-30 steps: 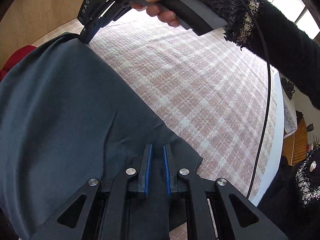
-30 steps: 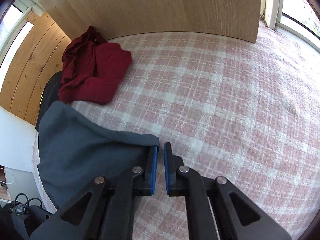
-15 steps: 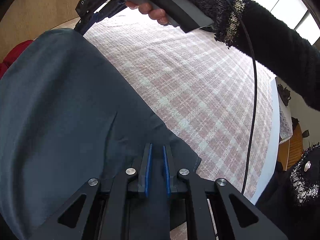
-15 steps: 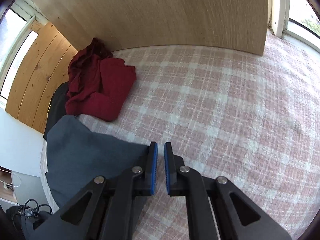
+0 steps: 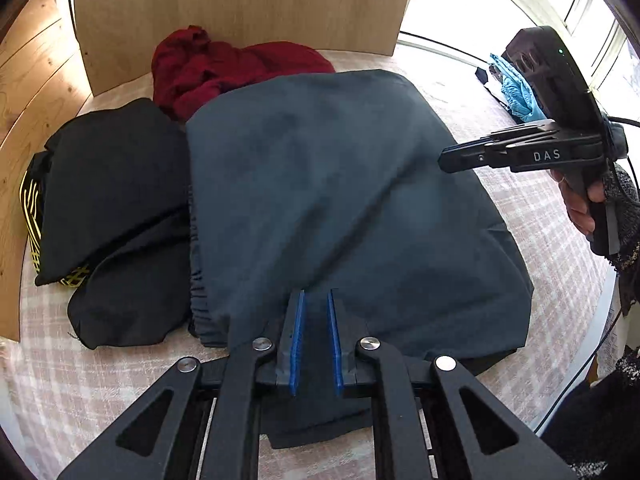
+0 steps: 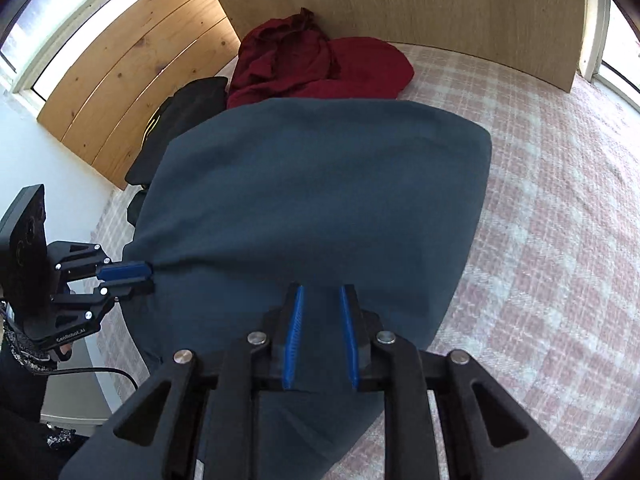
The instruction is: Fold clothes
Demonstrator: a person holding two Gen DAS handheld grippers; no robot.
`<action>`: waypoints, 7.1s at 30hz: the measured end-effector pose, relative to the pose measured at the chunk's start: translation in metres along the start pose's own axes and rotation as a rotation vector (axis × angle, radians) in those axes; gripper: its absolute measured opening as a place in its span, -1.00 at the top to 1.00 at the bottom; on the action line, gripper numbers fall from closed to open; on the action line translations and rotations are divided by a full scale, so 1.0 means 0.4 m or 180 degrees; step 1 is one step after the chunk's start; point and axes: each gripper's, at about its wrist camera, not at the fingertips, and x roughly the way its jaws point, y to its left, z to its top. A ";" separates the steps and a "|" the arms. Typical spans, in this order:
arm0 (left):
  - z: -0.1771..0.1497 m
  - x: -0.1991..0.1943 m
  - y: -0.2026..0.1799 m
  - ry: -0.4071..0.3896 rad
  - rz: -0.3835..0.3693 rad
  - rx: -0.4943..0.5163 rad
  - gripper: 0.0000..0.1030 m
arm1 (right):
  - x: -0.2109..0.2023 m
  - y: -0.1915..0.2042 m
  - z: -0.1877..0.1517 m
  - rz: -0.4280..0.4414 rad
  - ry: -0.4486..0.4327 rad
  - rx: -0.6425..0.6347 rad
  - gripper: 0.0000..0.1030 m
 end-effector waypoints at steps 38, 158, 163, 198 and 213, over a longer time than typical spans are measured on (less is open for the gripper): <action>-0.055 -0.009 0.101 -0.0266 -0.0092 -0.2623 0.03 | -0.149 -0.049 0.162 -0.0493 0.0087 -0.1063 0.02; 0.772 -0.058 -1.244 -0.1119 -0.0560 0.0250 0.76 | -1.248 -0.790 -0.275 -0.1506 -0.1401 0.0033 0.73; 0.895 0.003 -1.324 -0.1163 -0.0478 0.0322 0.76 | -1.266 -0.942 -0.193 -0.1580 -0.1361 0.0046 0.73; 1.018 0.194 -1.332 -0.0773 -0.0397 0.0805 0.69 | -1.036 -1.127 -0.348 -0.1283 -0.1190 0.0059 0.15; 0.901 0.300 -1.222 -0.0378 -0.0346 0.1498 0.66 | -0.969 -0.935 -0.434 -0.1299 -0.1081 -0.0298 0.12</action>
